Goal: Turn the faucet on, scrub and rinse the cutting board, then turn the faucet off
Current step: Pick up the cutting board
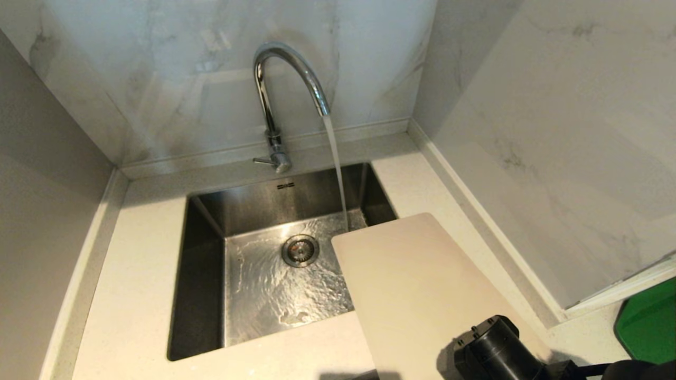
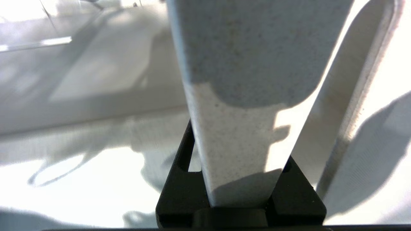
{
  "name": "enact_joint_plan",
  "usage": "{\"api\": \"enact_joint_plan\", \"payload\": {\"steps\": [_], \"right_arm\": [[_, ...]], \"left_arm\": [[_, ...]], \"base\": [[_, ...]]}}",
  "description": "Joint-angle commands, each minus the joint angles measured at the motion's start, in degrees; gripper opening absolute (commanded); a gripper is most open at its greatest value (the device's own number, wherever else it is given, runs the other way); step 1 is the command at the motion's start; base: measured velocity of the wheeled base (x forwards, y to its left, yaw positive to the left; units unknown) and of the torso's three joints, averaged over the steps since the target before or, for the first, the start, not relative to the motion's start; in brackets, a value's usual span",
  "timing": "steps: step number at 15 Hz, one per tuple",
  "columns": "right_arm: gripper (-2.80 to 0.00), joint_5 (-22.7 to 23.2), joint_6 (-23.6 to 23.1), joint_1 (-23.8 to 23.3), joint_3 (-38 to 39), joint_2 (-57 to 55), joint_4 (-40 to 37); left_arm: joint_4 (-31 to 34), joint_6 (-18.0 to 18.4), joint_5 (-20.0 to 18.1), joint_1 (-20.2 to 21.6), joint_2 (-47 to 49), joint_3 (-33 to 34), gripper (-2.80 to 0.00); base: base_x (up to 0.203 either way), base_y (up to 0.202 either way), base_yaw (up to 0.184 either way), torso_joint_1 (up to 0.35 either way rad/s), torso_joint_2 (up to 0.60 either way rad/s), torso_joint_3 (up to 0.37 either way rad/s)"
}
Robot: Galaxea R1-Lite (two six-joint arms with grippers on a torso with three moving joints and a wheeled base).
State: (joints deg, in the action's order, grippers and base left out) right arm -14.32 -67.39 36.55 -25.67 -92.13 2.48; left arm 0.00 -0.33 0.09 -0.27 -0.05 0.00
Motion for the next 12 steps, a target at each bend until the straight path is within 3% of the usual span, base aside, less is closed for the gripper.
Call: {"api": "enact_joint_plan", "payload": {"steps": [1, 9, 12], "right_arm": [[-2.80, -0.93, -0.43, 0.02, -3.99, 5.62, -6.01], [-2.80, -4.31, -3.70, -0.16, -4.65, 9.99, -4.72], [-2.80, -6.97, -7.25, -0.59, -5.67, 11.93, -4.52]], "left_arm": [[0.00, -0.02, -0.01, 0.00, -0.04, 0.09, -2.80], [0.00, -0.02, -0.01, 0.00, -0.04, 0.11, -2.80], [0.00, -0.02, -0.01, 0.00, -0.04, 0.09, -2.80]], "base": [[0.000, 0.000, 0.000, 0.000, 0.00, 0.000], [0.000, 0.000, 0.000, 0.000, 0.00, 0.000], [0.000, 0.000, 0.000, 0.000, 0.00, 0.000]]}}
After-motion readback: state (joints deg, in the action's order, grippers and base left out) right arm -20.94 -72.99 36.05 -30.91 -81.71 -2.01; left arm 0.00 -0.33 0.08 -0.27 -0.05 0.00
